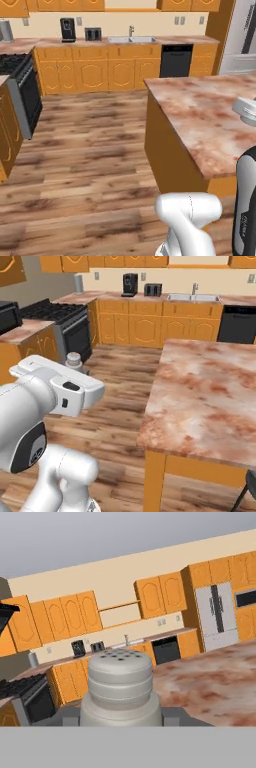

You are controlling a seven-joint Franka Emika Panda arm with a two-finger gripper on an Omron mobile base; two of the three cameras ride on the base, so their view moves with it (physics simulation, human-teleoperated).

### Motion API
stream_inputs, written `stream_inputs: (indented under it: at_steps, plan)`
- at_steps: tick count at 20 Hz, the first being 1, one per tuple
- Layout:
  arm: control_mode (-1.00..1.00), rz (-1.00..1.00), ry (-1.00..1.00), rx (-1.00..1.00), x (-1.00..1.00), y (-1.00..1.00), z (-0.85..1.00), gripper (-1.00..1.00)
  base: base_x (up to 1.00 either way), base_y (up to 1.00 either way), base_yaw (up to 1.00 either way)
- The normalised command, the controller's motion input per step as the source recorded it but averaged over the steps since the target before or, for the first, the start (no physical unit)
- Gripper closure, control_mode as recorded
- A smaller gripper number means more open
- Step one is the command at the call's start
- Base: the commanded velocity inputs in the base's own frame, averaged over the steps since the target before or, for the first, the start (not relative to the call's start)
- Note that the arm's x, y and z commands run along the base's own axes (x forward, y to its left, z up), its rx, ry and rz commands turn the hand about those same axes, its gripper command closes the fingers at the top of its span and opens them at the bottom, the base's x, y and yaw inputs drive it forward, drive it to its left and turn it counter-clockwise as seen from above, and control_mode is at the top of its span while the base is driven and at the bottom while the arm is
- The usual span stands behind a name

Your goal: Retrieve the shaker from the cabinet and place it next the steak on a plate on the dining table.

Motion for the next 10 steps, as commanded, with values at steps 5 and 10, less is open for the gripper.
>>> stream_inputs:
  at_steps: [5,10]
  plan:
    - [1.00,0.00,0.00,0.00,0.00,0.00,0.00,1.00,-0.49,-1.00,0.21]
    - [1.00,0.00,0.00,0.00,0.00,0.00,0.00,1.00,-0.59,-1.00,0.01]
